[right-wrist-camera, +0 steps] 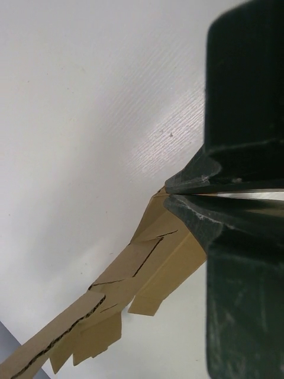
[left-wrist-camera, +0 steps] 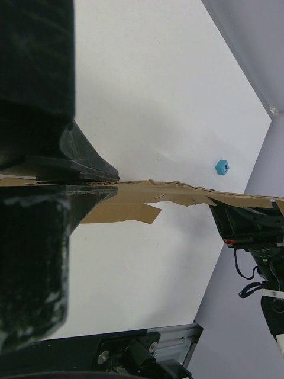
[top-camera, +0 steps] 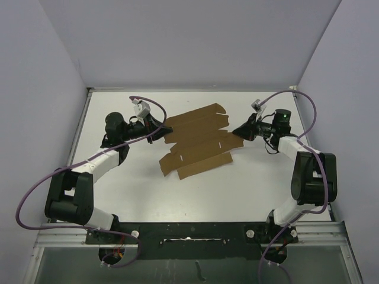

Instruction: Fold the paper box

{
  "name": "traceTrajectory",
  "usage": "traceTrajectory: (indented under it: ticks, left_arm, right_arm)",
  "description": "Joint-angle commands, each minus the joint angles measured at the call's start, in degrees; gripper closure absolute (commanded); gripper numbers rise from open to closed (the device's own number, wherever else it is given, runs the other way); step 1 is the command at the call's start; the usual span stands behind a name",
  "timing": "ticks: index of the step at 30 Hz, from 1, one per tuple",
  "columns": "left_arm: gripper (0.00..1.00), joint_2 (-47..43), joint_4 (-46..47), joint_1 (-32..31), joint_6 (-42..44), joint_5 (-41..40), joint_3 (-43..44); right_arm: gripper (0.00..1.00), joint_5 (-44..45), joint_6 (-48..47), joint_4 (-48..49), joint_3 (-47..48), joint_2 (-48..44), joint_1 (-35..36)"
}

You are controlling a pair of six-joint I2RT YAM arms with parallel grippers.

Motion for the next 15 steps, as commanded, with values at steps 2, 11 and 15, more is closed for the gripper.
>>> traceTrajectory:
  ticks: [2, 11, 15]
  left_arm:
    - [1.0, -2.1, 5.3, 0.3, -1.7, 2.5, 0.4]
    - [1.0, -1.3, 6.2, 0.3, -2.9, 3.3, 0.6]
    - [1.0, -1.3, 6.2, 0.2, -2.9, 3.2, 0.6]
  right_arm:
    - [0.95, -4.9, -2.5, 4.9, -1.2, -4.4, 1.0]
    - [0.92, -9.9, -3.9, 7.7, -3.4, -7.3, 3.2]
    - [0.85, -11.4, -5.6, 7.6, -4.4, -8.4, 4.6]
